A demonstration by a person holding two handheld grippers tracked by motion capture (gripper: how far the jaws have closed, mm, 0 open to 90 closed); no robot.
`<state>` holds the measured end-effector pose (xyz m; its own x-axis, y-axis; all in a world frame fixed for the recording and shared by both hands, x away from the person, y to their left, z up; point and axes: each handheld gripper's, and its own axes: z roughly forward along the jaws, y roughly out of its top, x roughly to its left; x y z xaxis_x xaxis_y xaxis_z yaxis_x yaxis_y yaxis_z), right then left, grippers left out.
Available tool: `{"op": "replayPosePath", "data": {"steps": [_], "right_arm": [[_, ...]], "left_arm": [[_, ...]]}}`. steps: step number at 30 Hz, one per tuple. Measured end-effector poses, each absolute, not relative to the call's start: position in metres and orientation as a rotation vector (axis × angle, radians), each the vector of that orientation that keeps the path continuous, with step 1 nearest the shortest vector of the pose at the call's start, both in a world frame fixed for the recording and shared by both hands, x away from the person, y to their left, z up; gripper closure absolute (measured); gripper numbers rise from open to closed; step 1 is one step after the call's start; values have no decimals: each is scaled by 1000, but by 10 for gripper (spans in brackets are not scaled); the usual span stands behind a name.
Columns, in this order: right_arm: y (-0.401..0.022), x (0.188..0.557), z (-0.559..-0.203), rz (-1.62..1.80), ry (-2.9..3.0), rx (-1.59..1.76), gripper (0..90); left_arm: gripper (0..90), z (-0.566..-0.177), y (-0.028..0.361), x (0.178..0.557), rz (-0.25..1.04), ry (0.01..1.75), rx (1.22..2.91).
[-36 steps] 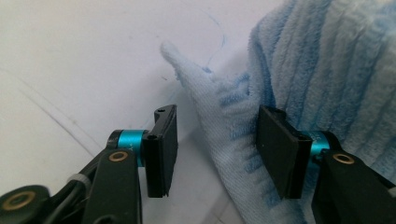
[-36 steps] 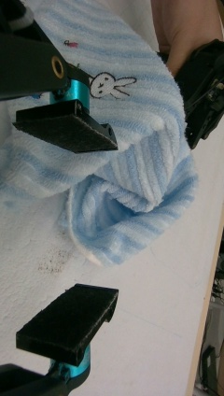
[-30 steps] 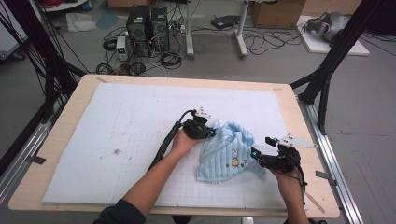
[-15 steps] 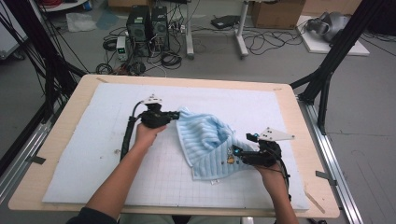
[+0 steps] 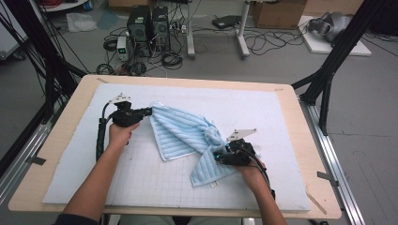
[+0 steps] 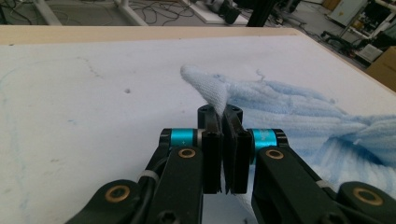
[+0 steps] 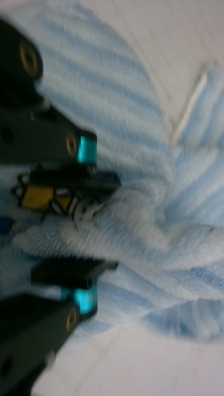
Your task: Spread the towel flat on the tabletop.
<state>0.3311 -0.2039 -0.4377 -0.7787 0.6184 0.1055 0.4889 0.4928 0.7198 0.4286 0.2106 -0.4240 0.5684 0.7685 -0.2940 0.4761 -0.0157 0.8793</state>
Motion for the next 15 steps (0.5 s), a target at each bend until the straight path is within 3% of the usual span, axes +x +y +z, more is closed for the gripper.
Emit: {"op": "replayPosePath", "data": {"steps": [1, 11, 12, 14, 15], "right_arm": [[-200, 327, -437, 1171, 2611, 901, 782], [-182, 307, -440, 1338, 2868, 662, 791], [-180, 305, -440, 1338, 2886, 641, 768], [-181, 305, -438, 1358, 2870, 632, 631], [-183, 306, -436, 1387, 2848, 664, 561]], "left_arm": [[865, -424, 213, 428, 320, 1060, 1654], [863, -424, 230, 432, 368, 1104, 1623], [862, -425, 231, 433, 368, 1108, 1631], [850, -426, 230, 434, 360, 1111, 1636], [794, -427, 229, 434, 353, 1122, 1635]]}}
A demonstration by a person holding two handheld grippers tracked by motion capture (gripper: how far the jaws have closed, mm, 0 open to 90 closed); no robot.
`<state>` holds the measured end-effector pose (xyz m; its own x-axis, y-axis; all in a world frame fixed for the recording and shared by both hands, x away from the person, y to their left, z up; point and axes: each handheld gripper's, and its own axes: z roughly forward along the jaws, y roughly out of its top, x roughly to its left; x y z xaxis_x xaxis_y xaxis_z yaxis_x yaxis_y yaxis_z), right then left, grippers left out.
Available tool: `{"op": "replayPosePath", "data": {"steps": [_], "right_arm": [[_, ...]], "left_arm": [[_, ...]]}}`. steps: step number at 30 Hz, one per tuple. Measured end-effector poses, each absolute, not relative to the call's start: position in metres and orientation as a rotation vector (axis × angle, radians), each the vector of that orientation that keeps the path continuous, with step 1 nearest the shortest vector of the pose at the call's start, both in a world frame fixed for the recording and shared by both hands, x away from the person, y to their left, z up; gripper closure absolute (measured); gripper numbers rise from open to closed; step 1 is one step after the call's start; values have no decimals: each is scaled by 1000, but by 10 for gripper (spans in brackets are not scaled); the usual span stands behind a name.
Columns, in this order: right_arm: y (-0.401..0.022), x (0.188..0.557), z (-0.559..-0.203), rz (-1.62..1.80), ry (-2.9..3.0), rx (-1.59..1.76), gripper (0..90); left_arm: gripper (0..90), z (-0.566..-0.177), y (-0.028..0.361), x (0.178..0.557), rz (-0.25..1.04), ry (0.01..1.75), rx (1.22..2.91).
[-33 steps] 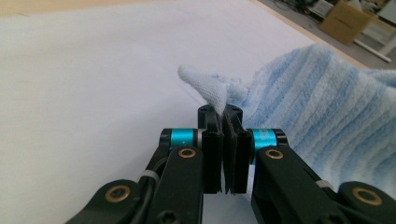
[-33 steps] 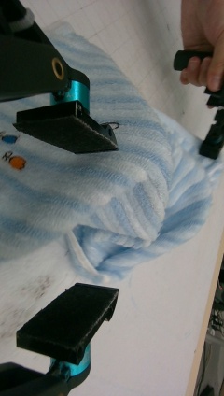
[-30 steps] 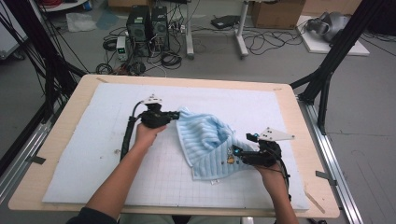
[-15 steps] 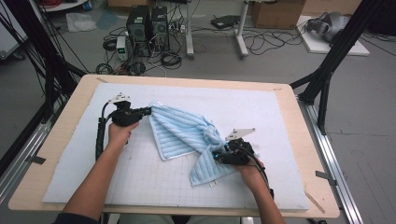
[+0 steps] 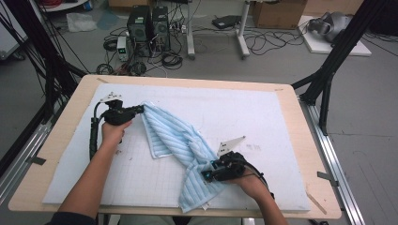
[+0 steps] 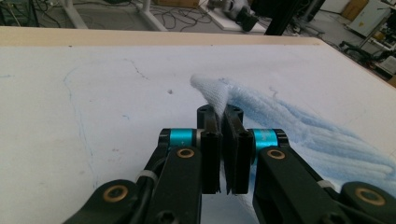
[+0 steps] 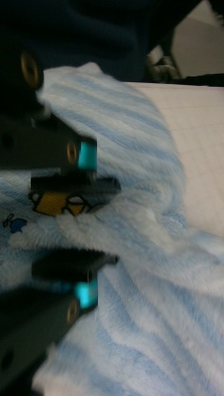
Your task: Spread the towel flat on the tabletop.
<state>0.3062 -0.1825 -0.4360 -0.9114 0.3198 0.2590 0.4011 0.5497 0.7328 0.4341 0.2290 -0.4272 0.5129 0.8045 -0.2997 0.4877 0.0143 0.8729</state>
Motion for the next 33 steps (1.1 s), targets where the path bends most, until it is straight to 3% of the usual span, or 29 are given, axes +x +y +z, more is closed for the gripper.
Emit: {"op": "replayPosePath", "data": {"steps": [2, 4, 10, 15, 18, 22, 29, 32, 33], "right_arm": [[-188, 311, -429, -1391, -2655, -662, 484], [-194, 318, -419, -1478, -2629, -711, 425], [-201, 337, -388, -1645, -2674, -807, 371], [-186, 364, -387, -1592, -2793, -929, 383], [-171, 385, -399, -1544, -2832, -1026, 429], [-151, 410, -415, -1482, -2866, -1093, 579], [-113, 433, -438, -1270, -2921, -1103, 610], [-110, 431, -441, -1225, -2942, -1060, 842], [-110, 429, -439, -1189, -2999, -1059, 852]], "left_arm": [[594, -429, 226, 435, 348, 1146, 1637], [486, -429, 225, 434, 356, 1142, 1649], [441, -430, 229, 427, 380, 1108, 1651], [433, -432, 232, 418, 384, 1076, 1655], [433, -434, 233, 413, 385, 1065, 1659], [433, -434, 234, 408, 380, 1056, 1653], [434, -437, 231, 404, 379, 1037, 1676], [433, -436, 230, 403, 378, 1033, 1674], [434, -435, 230, 402, 377, 1029, 1674]]}}
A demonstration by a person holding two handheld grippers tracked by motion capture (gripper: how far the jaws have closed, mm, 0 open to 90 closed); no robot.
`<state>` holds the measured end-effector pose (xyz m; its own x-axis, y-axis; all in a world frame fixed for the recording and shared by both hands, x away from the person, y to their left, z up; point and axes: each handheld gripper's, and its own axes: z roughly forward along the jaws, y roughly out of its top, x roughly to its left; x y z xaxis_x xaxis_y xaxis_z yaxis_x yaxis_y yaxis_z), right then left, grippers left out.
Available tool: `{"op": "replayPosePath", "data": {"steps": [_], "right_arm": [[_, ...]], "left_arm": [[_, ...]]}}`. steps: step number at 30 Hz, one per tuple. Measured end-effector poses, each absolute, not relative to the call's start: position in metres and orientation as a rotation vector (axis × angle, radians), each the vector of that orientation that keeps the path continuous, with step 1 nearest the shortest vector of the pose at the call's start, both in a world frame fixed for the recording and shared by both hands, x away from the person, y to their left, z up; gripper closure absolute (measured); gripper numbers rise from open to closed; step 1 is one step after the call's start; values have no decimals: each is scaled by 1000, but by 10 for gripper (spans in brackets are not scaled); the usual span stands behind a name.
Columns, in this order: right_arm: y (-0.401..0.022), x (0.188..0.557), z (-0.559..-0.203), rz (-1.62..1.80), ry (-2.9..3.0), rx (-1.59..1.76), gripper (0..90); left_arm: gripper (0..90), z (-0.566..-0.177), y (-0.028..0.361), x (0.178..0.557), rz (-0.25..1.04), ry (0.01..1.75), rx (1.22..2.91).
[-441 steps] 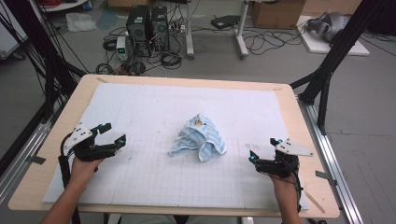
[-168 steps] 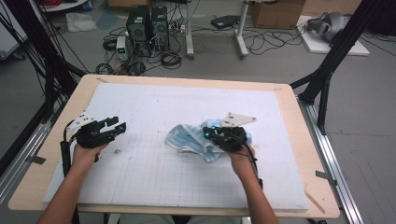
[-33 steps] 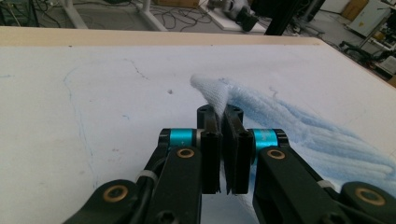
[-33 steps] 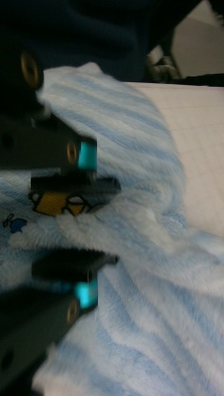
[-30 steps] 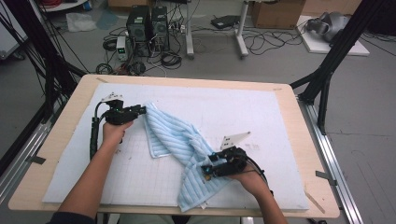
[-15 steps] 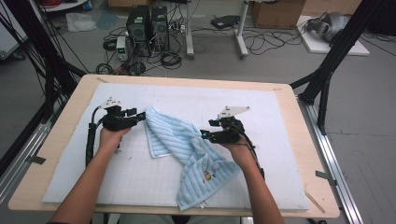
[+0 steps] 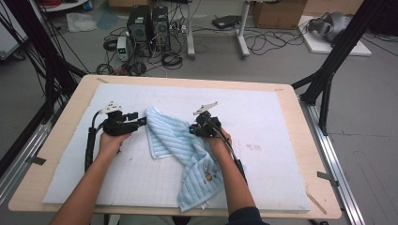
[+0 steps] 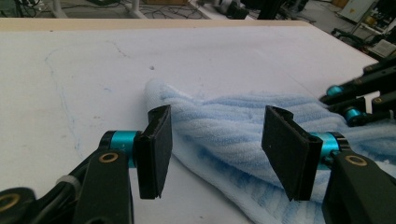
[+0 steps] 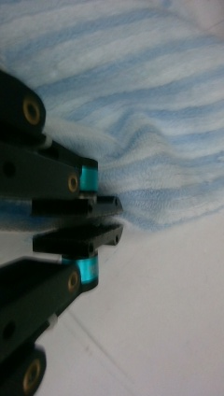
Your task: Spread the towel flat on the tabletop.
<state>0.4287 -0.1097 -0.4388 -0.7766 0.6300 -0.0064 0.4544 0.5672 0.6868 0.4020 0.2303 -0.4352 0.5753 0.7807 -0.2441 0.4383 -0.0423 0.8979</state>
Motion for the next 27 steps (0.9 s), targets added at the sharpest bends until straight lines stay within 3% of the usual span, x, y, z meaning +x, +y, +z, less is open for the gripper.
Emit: {"op": "replayPosePath", "data": {"steps": [15, 18, 20, 25, 27], "right_arm": [[-209, 406, -427, 750, 2234, 1168, 834], [-218, 401, -427, 854, 2209, 1203, 695], [-222, 396, -425, 896, 2175, 1207, 553], [-228, 380, -414, 996, 2117, 1208, 413], [-232, 371, -410, 1032, 2102, 1197, 378]], "left_arm": [[434, -438, 206, 396, 309, 959, 1758], [434, -441, 198, 395, 283, 939, 1793], [431, -442, 194, 394, 271, 934, 1813], [406, -445, 183, 391, 159, 932, 1831], [392, -444, 177, 389, 172, 921, 1854]]}}
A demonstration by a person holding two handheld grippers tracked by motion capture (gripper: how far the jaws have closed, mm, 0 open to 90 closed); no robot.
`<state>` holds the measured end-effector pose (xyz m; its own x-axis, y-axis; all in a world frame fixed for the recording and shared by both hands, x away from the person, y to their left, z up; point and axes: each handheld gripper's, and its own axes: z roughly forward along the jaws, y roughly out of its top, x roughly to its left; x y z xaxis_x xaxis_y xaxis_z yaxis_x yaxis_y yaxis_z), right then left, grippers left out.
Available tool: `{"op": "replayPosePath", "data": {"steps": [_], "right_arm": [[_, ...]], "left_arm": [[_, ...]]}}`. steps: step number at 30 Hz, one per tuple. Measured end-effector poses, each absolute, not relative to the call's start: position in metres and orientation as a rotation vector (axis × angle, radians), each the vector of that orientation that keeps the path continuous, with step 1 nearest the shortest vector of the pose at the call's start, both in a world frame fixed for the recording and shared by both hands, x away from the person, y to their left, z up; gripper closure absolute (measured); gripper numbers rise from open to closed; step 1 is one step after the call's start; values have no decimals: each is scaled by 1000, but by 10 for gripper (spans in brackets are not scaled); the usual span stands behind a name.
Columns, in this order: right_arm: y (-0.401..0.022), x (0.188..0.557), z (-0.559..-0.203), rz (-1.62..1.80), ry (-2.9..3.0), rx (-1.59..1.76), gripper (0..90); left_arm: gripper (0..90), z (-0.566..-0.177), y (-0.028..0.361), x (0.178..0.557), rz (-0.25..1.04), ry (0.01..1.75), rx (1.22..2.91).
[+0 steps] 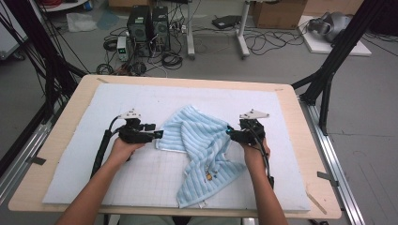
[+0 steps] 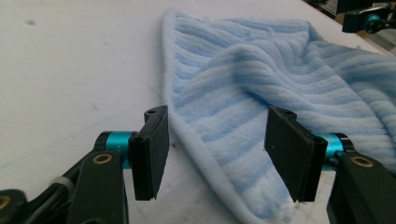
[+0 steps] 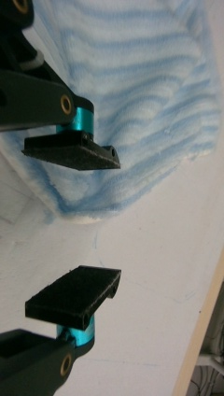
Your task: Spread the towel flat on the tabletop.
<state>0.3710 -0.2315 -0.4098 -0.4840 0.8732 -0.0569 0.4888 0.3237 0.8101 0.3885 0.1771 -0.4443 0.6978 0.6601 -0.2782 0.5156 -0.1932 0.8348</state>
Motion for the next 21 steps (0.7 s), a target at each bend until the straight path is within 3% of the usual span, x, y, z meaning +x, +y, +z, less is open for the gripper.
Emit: {"op": "replayPosePath", "data": {"steps": [8, 13, 14, 16, 19, 21], "right_arm": [[-252, 337, -414, 1162, 2167, 1143, 339], [-265, 332, -412, 1198, 2112, 1175, 315], [-265, 332, -412, 1198, 2111, 1172, 316], [-265, 332, -412, 1196, 2111, 1168, 316], [-263, 332, -413, 1189, 2124, 1161, 316], [-262, 332, -414, 1185, 2128, 1155, 317]], "left_arm": [[324, -451, 153, 384, 223, 904, 1976], [323, -451, 135, 376, 394, 810, 2133], [346, -451, 135, 375, 391, 794, 2133], [494, -450, 134, 374, 376, 754, 2140], [789, -448, 133, 375, 332, 727, 2154], [825, -447, 134, 378, 333, 738, 2152]]}}
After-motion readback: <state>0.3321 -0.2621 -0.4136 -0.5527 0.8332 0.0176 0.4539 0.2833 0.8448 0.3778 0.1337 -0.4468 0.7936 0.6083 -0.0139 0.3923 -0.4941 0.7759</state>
